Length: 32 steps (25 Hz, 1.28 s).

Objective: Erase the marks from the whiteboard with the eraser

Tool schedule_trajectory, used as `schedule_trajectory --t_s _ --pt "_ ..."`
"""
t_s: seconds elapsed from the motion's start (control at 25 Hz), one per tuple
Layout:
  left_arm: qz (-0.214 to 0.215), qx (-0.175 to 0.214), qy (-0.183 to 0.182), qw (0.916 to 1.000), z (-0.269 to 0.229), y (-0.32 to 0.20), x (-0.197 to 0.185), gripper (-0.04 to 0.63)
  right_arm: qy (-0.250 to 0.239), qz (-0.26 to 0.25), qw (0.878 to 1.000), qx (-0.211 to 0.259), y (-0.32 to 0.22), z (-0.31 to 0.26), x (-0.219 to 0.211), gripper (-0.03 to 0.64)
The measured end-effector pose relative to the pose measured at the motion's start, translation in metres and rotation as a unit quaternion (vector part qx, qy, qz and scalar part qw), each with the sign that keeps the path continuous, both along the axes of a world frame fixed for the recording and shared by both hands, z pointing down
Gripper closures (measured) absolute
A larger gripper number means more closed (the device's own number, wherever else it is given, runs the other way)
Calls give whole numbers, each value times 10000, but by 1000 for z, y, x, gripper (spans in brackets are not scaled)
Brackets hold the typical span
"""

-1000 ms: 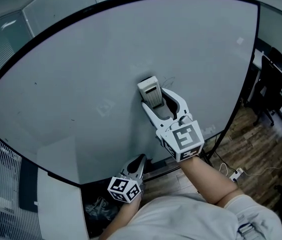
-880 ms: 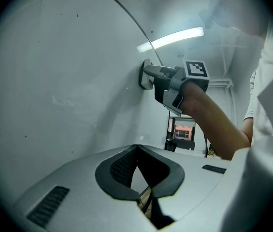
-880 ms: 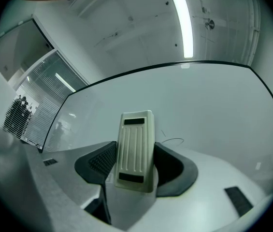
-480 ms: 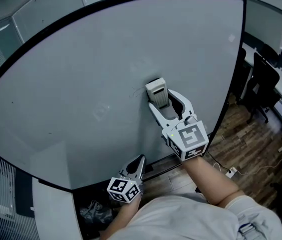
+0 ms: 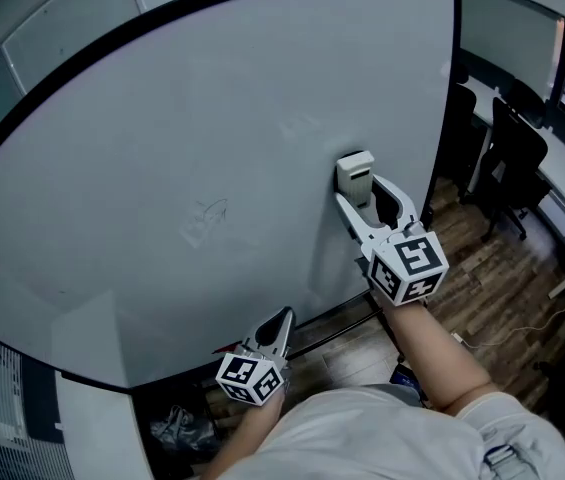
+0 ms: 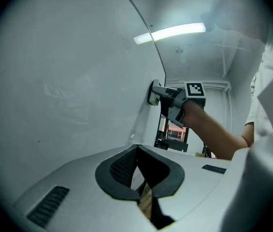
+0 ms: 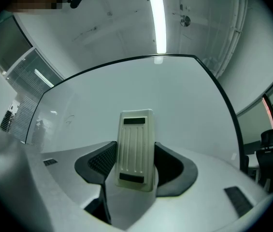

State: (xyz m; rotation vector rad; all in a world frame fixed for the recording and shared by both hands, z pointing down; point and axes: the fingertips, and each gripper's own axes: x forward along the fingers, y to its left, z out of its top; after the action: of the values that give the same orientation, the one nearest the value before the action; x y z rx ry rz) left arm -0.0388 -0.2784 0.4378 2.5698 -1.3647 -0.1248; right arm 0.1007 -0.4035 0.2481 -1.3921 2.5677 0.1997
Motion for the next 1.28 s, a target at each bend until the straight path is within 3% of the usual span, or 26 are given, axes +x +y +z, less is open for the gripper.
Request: schedule_trajectory --t_s 0.16,0.44,0.68,1.04,1.28 --pt "-75 -9 0 10000 5 -6 8 588 -22 50 10000 -11 -6 3 16 371" --pt "-249 -95 -22 9996 14 1 -7 588 -21 8 10000 -3 2 5 3 371" --pt "-392 -107 4 9992 23 25 -86 588 183 -282 9994 36 36 24 -99 371" --pt "-664 -143 -187 9975 2 52 -87 588 316 -894 9955 -1 74 27 -138 371" --pt "-847 -150 -223 9960 15 84 -166 588 494 -1209 9914 9 111 52 -245 371"
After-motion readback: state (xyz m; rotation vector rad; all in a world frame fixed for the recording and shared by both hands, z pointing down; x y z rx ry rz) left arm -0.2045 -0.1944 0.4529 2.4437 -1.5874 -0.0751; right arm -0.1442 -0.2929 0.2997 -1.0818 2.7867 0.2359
